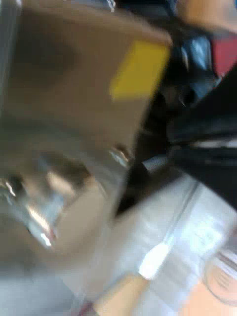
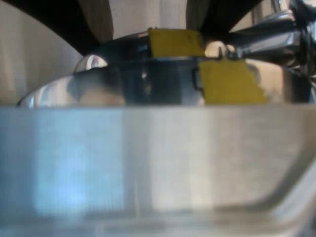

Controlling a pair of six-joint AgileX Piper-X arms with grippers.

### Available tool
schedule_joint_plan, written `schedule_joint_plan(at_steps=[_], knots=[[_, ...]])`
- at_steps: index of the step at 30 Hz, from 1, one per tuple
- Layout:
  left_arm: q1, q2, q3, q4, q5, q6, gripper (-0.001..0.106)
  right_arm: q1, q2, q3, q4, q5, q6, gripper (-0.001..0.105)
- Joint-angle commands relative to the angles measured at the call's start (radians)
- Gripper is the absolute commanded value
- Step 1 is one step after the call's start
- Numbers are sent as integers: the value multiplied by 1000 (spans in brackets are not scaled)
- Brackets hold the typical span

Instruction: Put the handle in the coffee machine

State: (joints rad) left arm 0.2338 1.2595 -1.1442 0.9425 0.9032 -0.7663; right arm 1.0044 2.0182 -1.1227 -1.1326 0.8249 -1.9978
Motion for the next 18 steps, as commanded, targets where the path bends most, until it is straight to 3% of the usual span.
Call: schedule_joint_plan(at_steps=[1,5,9,13,18], knots=[[-10,9,-5,-42,-103,-45,0,-4,-37,-15,-120,8,3,37],[-10,51,-5,-47,-184,-72,0,-4,-37,-15,-120,8,3,37],[-10,74,-5,-9,-206,-70,0,-4,-37,-15,-120,8,3,37],[-58,75,-5,14,-314,-34,0,-4,-37,-15,-120,8,3,37],[-132,78,-5,36,-389,-18,0,-4,-37,-15,-120,8,3,37]])
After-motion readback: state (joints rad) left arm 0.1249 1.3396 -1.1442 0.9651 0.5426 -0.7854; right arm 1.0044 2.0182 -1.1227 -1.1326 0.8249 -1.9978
